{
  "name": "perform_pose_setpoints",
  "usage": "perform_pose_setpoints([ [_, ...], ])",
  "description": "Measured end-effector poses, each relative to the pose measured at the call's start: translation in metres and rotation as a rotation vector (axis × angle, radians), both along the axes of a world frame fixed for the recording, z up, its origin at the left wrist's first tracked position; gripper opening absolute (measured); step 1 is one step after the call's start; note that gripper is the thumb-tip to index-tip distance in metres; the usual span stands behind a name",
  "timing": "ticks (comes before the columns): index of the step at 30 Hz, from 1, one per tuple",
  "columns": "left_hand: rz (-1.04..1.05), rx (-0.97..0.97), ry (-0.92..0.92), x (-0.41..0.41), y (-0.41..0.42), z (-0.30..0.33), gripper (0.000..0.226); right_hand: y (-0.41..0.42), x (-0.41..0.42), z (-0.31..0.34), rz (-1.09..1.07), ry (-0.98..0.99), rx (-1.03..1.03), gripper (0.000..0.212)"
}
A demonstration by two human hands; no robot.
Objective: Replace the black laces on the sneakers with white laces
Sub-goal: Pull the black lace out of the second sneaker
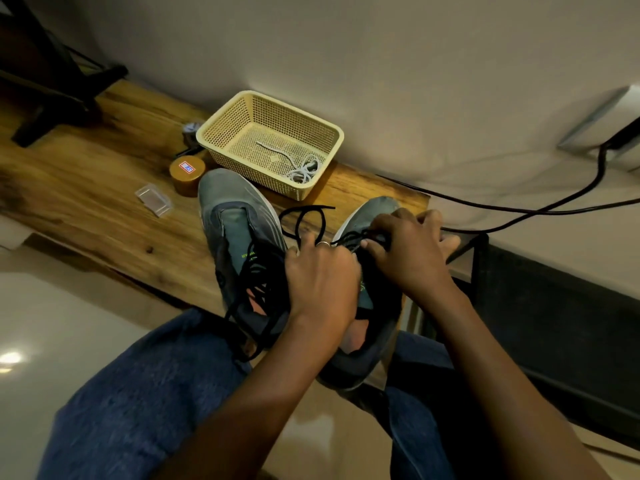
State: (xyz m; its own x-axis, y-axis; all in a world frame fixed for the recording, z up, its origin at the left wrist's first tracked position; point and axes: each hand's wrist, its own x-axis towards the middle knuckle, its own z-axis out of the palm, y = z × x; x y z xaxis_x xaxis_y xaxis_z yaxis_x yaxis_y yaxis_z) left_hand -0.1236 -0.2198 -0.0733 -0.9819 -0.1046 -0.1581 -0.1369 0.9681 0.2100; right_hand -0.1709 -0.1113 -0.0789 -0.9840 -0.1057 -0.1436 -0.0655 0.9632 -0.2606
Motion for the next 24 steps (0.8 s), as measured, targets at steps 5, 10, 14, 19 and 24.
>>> perform_pose_setpoints([
  [5, 0.016, -0.004, -0.014, -0.0009, 0.0012, 0.0, 0.039, -0.0011, -0.001, -0.0024, -0.057, 0.187, -0.134, 0.009],
  [10, 0.01, 0.017, -0.005, -0.0002, 0.0024, 0.0013, 0.041, -0.0033, -0.0012, 0.0054, -0.301, 0.369, -0.367, 0.009],
  [14, 0.008, 0.006, -0.015, 0.0002, 0.0012, 0.0004, 0.041, 0.0026, -0.0006, 0.0002, -0.084, -0.071, -0.086, 0.029],
  [19, -0.003, -0.009, -0.007, 0.0004, 0.0024, 0.0005, 0.037, 0.001, 0.0004, 0.0003, 0.035, -0.049, 0.014, 0.019],
  [24, 0.024, 0.0, 0.014, -0.0014, 0.0003, 0.0015, 0.039, -0.0043, 0.0038, 0.0022, -0.158, 0.243, -0.192, 0.012],
])
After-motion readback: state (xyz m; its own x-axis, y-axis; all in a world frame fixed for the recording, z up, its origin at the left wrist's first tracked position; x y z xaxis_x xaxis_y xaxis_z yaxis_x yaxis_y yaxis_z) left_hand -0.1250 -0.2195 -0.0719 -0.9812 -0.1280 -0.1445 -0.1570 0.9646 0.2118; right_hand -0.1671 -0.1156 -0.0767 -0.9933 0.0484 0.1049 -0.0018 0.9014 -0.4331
